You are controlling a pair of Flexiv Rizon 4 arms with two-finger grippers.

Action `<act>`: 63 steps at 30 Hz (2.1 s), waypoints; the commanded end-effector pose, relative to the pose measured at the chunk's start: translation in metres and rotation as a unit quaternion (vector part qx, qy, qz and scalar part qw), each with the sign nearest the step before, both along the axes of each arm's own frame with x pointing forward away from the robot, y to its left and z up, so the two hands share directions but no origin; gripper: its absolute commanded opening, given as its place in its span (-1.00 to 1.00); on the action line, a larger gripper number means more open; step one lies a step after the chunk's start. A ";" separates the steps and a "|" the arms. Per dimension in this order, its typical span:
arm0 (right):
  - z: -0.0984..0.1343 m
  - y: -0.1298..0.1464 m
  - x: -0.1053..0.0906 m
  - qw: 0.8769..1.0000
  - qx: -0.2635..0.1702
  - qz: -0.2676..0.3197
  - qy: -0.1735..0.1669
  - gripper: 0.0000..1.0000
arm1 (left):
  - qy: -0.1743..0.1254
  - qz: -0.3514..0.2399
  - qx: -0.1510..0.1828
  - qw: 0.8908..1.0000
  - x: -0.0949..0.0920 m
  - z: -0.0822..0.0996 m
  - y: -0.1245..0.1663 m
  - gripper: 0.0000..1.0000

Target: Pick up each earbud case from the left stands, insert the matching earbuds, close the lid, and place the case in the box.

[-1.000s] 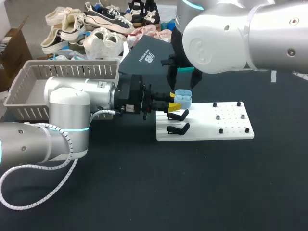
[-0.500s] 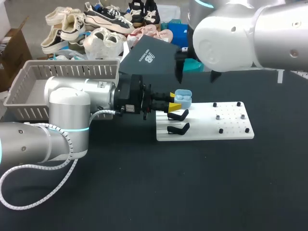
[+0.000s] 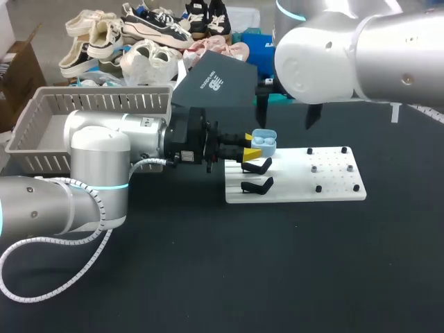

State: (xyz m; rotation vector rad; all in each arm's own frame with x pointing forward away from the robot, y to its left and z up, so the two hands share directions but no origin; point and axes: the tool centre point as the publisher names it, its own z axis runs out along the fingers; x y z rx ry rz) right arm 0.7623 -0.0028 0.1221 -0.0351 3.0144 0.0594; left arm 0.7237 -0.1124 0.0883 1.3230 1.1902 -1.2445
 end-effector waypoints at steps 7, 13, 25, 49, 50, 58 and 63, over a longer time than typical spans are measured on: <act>0.006 -0.006 -0.021 1.000 0.011 0.004 0.006 1.00 | 0.000 0.000 -0.007 1.000 0.001 -0.007 -0.001 -1.00; 0.008 -0.012 -0.025 1.000 0.016 -0.001 -0.003 1.00 | 0.000 0.000 -0.007 1.000 0.001 -0.007 -0.001 -1.00; 0.012 -0.016 -0.033 0.999 0.029 0.021 -0.026 1.00 | 0.000 0.000 -0.007 1.000 0.001 -0.007 -0.001 -1.00; 0.046 -0.061 -0.055 0.988 0.058 0.081 -0.115 1.00 | 0.009 0.149 0.047 0.988 -0.022 0.038 0.077 -1.00; 0.046 -0.061 -0.055 0.988 0.058 0.081 -0.115 1.00 | 0.009 0.157 0.051 0.986 -0.022 0.039 0.081 -1.00; 0.046 -0.061 -0.055 0.988 0.058 0.081 -0.115 1.00 | 0.024 0.266 0.116 0.957 -0.022 0.047 0.139 -1.00; 0.046 -0.061 -0.055 0.988 0.058 0.081 -0.115 1.00 | 0.039 0.321 0.170 0.931 -0.013 0.041 0.174 -1.00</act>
